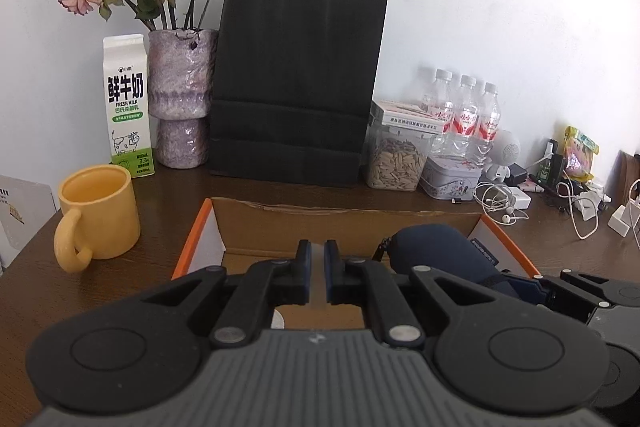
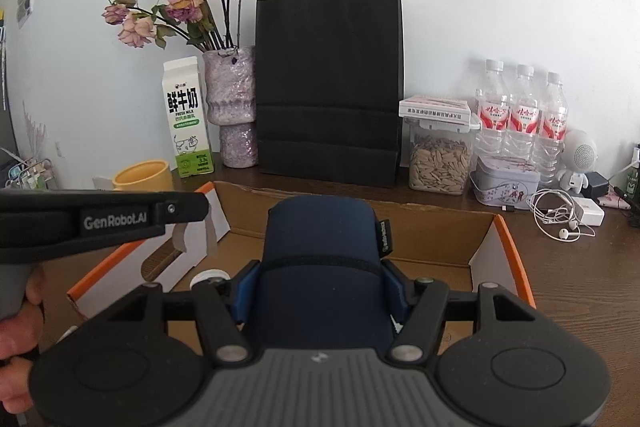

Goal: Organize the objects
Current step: 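Carry the pouch and strip into the cardboard box and open both tools, then withdraw both tools from the box back toward the table items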

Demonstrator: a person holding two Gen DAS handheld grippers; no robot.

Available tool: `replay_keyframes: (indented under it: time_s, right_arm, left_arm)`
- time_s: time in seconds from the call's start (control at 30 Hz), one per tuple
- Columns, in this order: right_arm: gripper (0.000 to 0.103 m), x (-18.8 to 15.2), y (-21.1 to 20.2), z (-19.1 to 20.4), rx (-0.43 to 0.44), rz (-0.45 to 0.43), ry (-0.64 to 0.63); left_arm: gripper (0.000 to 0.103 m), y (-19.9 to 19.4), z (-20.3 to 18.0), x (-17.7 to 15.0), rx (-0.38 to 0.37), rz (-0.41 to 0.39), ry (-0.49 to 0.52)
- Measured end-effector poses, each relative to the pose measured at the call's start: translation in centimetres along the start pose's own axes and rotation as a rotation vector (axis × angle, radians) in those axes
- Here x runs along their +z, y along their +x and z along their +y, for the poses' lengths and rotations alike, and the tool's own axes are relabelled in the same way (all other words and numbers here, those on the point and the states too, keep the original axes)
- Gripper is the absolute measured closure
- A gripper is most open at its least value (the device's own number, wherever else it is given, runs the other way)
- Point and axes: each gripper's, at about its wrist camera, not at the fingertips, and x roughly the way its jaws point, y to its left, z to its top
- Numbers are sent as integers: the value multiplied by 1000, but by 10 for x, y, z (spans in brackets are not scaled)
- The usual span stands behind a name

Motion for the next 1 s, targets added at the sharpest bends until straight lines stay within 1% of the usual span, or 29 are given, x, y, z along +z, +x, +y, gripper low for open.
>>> replay_keyframes:
  time_s: [0.13, 0.17, 0.2, 0.23, 0.27, 0.3, 0.37, 0.73, 1.0]
  right_arm:
    - [40, -2, 4, -4, -11, 19, 7]
    - [38, -2, 5, -5, -14, 30, 9]
    - [36, -2, 6, -5, -20, 36, 11]
    - [23, -2, 6, -5, -26, 37, 8]
    - [5, -2, 5, -6, -34, 35, 9]
    - [0, -2, 4, -6, -39, 26, 14]
    - [0, -1, 2, -8, -37, 15, 26]
    - [0, -2, 0, -11, -36, 15, 38]
    - [0, 0, -8, -10, -45, -3, 34]
  left_arm:
    - [94, 5, 0, -3, -14, 19, -7]
    - [84, 5, -1, -4, -7, 19, -6]
    - [53, 5, -2, -4, 0, 20, 1]
    - [35, 4, -2, -4, 9, 12, 1]
    - [2, 2, -3, -4, 24, -6, 0]
    - [0, -1, -4, -5, 47, -29, 1]
    - [0, -4, -5, -4, 72, -41, 8]
    - [0, -3, -3, -1, 76, -28, -1]
    - [0, -13, -5, 0, 73, -48, -1]
